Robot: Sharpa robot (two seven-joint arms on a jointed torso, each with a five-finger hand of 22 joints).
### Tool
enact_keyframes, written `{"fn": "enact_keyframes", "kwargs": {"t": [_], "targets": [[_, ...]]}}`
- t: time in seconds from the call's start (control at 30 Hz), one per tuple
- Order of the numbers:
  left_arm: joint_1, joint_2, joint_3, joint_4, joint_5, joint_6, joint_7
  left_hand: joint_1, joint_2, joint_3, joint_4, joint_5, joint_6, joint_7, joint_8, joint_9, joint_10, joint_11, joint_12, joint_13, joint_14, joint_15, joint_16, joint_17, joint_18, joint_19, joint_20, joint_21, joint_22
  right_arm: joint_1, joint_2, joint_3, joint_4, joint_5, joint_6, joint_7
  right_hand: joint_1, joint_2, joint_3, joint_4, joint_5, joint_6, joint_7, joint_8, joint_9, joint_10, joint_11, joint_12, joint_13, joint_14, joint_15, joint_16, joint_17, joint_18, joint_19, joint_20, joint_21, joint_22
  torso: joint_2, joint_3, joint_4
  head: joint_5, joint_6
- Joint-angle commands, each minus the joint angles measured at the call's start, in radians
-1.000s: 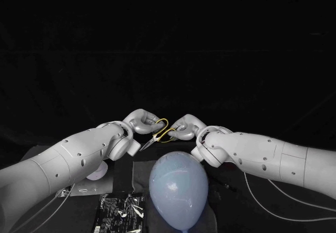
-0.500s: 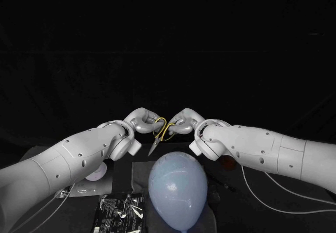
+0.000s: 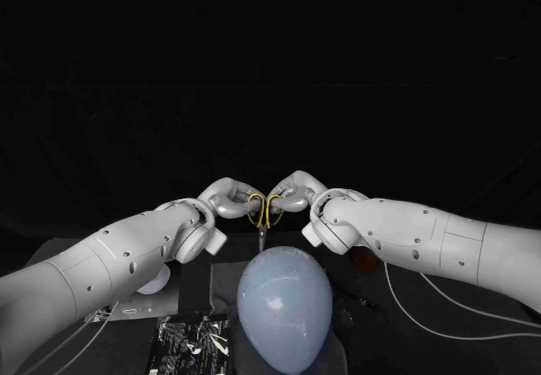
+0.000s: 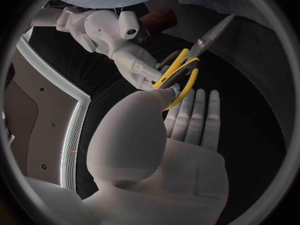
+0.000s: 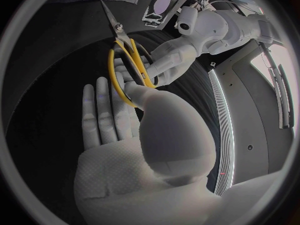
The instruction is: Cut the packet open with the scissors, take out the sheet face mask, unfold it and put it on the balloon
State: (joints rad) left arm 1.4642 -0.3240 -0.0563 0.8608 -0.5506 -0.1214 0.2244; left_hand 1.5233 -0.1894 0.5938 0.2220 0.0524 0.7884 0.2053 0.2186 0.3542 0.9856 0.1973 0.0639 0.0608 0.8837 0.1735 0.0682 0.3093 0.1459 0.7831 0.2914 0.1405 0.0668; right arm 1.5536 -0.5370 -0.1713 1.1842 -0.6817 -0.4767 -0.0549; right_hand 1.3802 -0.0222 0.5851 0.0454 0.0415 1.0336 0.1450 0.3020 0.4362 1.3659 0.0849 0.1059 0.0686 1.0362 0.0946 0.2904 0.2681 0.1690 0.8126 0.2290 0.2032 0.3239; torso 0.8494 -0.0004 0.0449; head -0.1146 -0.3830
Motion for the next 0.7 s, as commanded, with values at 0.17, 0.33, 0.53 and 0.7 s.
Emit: {"fn": "enact_keyframes", "kwargs": {"t": [0.17, 0.33, 0.53, 0.7], "targets": [[0.000, 0.000, 0.000, 0.008, 0.071, 0.015, 0.012, -0.044, -0.033, -0.031, -0.022, -0.004, -0.078, 0.054, -0.044, -0.026, -0.090, 0.027, -0.002, 0.002, -0.100, 0.026, -0.007, -0.036, -0.057, -0.144, 0.001, -0.052, -0.008, 0.002, 0.002, 0.002, -0.017, -0.039, -0.012, 0.022, -0.001, 0.002, 0.001, -0.006, 0.007, 0.005, -0.004, 0.005, 0.010, 0.002, -0.001, 0.005, 0.001, 0.008, -0.003, 0.005, 0.002, 0.014, 0.006, -0.001, 0.005, 0.002, 0.000, -0.0004, -0.0012, -0.003, 0.001], [0.000, -0.008, 0.000, 0.007, 0.090, 0.016, 0.014, -0.035, -0.026, -0.037, -0.040, -0.004, -0.092, 0.068, -0.049, -0.033, -0.108, 0.034, 0.001, 0.003, -0.145, 0.034, -0.008, -0.055, -0.069, -0.189, 0.001, -0.063, -0.011, 0.002, -0.003, 0.002, -0.027, -0.049, -0.020, 0.024, -0.001, 0.002, 0.001, -0.006, 0.007, 0.005, -0.004, 0.005, 0.010, 0.002, -0.001, 0.005, 0.001, 0.008, -0.003, 0.005, 0.002, 0.014, 0.006, -0.001, 0.005, 0.002, 0.000, 0.0004, -0.0005, -0.007, 0.003], [0.000, -0.021, 0.000, 0.008, 0.100, 0.019, 0.013, -0.011, -0.018, -0.015, -0.074, -0.004, -0.086, 0.072, -0.047, -0.034, -0.112, 0.037, 0.004, 0.004, -0.161, 0.037, -0.007, -0.067, -0.075, -0.193, 0.000, -0.064, -0.009, 0.004, -0.014, 0.003, -0.035, -0.060, -0.032, 0.030, -0.002, 0.002, 0.002, -0.007, 0.007, 0.005, -0.004, 0.005, 0.010, 0.002, -0.001, 0.005, 0.001, 0.008, -0.003, 0.005, 0.002, 0.014, 0.006, -0.001, 0.005, 0.002, 0.000, 0.0004, -0.0011, -0.009, 0.004], [-0.001, -0.029, 0.000, 0.011, 0.106, 0.021, 0.015, -0.019, -0.031, -0.018, -0.086, -0.004, -0.090, 0.075, -0.049, -0.038, -0.118, 0.040, 0.004, 0.003, -0.177, 0.039, -0.008, -0.075, -0.076, -0.199, 0.000, -0.065, -0.009, 0.006, -0.019, 0.004, -0.042, -0.079, -0.048, 0.039, -0.003, 0.001, 0.003, -0.008, 0.007, 0.005, -0.004, 0.006, 0.011, 0.003, -0.001, 0.005, 0.001, 0.008, -0.003, 0.005, 0.002, 0.014, 0.006, -0.002, 0.006, 0.003, -0.001, 0.0002, -0.0015, -0.011, 0.010]]}}
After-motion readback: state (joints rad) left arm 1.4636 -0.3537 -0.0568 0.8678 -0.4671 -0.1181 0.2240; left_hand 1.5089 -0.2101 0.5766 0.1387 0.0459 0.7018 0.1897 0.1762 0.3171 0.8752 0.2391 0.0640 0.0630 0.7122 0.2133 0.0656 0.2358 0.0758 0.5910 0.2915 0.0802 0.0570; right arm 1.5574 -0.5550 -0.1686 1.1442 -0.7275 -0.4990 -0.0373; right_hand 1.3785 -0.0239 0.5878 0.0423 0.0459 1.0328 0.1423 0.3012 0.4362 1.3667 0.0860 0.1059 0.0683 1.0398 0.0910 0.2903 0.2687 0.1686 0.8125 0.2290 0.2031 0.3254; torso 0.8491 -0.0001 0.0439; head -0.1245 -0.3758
